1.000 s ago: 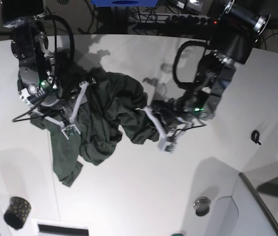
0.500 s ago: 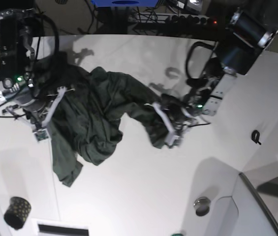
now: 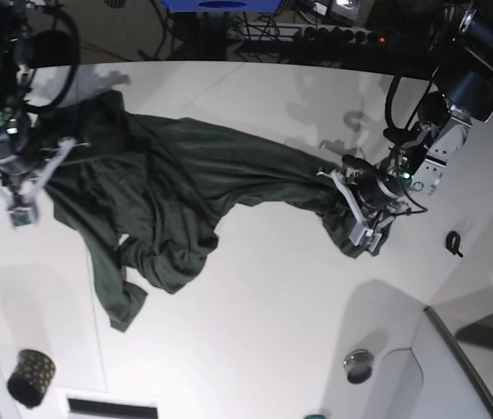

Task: Layout the t-shirt on the table in an organized manner, then fold the t-shirt properly
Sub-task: 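Grasp the shirt with the left gripper and stretch it away from the right gripper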

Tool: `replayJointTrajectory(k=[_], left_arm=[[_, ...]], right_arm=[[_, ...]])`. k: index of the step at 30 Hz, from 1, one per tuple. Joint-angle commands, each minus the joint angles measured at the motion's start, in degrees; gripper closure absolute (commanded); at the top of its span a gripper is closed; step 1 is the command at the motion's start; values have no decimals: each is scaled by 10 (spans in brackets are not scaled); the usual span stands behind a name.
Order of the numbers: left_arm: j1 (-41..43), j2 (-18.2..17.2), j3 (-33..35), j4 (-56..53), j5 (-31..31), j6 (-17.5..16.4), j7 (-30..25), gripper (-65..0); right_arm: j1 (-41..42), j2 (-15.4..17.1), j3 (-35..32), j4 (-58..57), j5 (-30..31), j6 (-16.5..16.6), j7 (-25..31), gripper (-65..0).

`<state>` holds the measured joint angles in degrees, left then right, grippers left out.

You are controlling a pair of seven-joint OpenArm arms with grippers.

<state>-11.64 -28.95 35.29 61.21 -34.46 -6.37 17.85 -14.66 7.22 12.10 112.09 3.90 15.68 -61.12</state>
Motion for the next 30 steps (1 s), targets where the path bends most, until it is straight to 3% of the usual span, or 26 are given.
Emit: replayJointTrajectory(k=[1,6,9,15,23,25,28,30], left_arm=[[5,-8,-15,10,6,1,19,-58],[54,-9,-116,58,7,1,20,-58],[74,-9,-157,94,7,1,21,-58],[80,-10,-186,138,7,1,80,-58],[93,-5,-185,161,7,1,85,-58],[100,-4,-186,173,7,1,85,-58],[107,-4,-186,189,7,1,85,-58],[114,-5,-186,194,7,1,85,-58]], right_arm=[[0,1,14,13,4,3,6,-6],[-31,-2,60,12,5,4,32,-6],[-39,-25,86,12,4,4,38,-6],[-33,-38,149,11,3,4,38,-6],[-14,-38,202,10,3,3,32,-18],[-17,-38,193,12,3,3,32,-93],[-23,-36,150,16,4,4,32,-296],[-23,-33,106,18,4,5,38,-351]])
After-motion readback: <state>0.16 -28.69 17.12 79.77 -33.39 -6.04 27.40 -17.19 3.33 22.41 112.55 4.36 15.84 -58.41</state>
